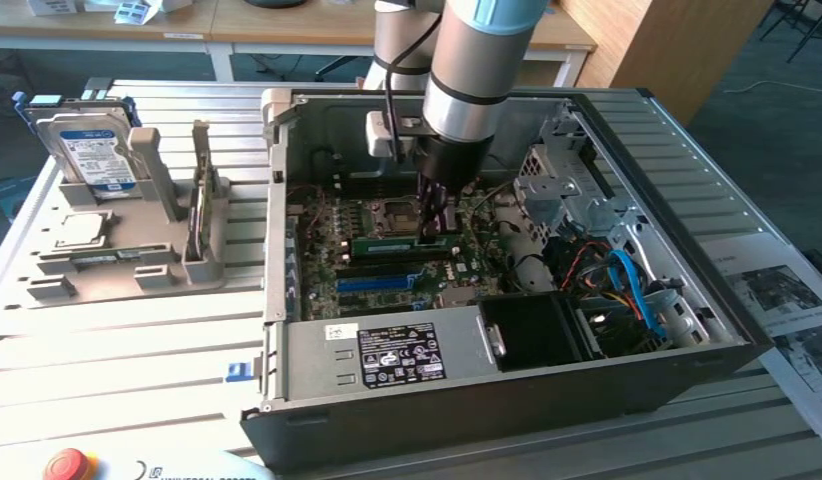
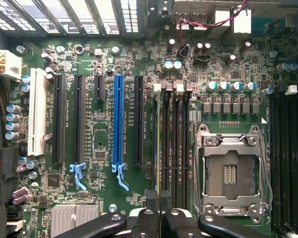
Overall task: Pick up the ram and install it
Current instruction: 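Insert the ram into the slot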
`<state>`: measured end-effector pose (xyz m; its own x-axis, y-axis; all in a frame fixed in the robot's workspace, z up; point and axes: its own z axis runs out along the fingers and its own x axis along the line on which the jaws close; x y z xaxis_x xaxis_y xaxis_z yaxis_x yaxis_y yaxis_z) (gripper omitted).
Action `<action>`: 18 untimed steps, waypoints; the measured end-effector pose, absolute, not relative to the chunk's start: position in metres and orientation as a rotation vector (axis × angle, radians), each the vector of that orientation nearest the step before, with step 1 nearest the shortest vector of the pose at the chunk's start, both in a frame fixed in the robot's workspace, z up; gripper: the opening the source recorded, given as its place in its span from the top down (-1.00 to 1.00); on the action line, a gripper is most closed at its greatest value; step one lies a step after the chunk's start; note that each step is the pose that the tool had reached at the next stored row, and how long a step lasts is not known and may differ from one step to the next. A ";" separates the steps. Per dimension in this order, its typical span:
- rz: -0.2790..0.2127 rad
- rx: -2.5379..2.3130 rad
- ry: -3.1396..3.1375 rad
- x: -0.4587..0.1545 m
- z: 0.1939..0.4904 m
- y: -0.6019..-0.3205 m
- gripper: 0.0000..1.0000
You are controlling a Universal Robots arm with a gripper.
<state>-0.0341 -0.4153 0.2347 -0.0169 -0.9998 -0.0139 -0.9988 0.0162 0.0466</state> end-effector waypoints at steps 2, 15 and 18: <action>-0.067 2.186 -2.223 -0.034 0.235 -0.415 0.76; -0.067 2.186 -2.223 -0.034 0.233 -0.415 0.76; -0.067 2.186 -2.223 -0.034 0.233 -0.415 0.76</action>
<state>-0.0341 -0.4153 0.2325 -0.0169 -0.9998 -0.0139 -0.9988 0.0163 0.0467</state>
